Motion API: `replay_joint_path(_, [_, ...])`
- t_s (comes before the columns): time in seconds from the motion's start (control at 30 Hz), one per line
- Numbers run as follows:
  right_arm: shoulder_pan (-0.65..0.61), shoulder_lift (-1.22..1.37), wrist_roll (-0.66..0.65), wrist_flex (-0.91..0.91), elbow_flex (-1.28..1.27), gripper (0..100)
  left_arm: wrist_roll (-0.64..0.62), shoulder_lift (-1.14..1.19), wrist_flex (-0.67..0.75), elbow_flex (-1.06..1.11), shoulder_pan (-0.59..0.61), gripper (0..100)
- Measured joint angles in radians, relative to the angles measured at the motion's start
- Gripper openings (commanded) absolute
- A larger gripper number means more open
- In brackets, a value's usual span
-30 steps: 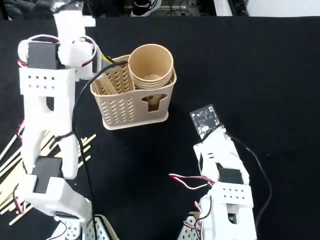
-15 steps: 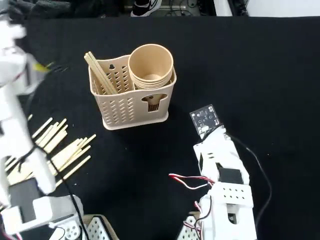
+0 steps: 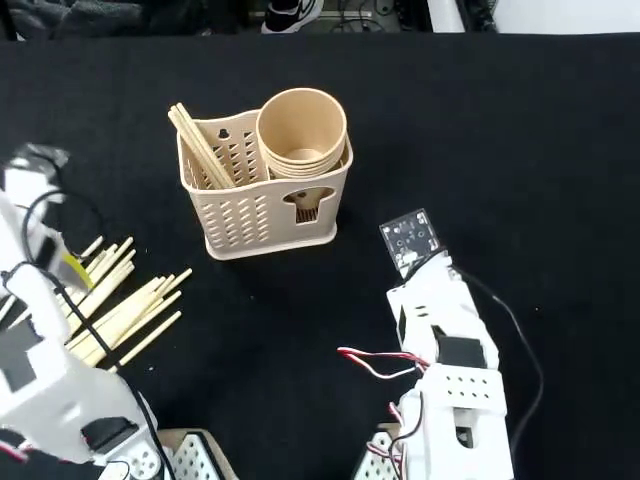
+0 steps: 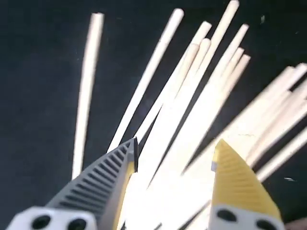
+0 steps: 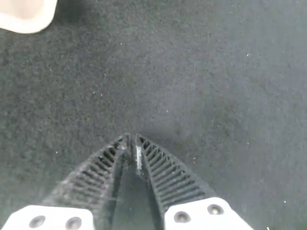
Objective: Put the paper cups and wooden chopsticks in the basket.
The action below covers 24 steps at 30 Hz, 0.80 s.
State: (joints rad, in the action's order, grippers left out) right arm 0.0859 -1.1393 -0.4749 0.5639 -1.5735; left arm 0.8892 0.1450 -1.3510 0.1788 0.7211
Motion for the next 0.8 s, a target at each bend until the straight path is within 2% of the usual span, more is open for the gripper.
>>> replay_joint_path(0.1, [0.000,0.000,0.000,0.000,-0.002,1.3,0.055,0.087,0.097,0.017,0.000,26])
replay_joint_path(0.2, [0.000,0.000,0.000,0.000,-0.002,1.3,0.121,0.157,0.123,0.017,0.000,25])
replay_joint_path(0.4, [0.000,0.000,0.000,0.000,-0.002,1.3,0.170,0.235,0.173,0.011,-0.003,3])
replay_joint_path(0.7, [0.000,0.000,0.000,0.000,-0.002,1.3,0.172,0.249,0.158,0.029,-0.008,3])
replay_joint_path(0.8, [0.000,0.000,0.000,0.000,-0.002,1.3,0.172,0.249,0.106,-0.005,-0.018,3])
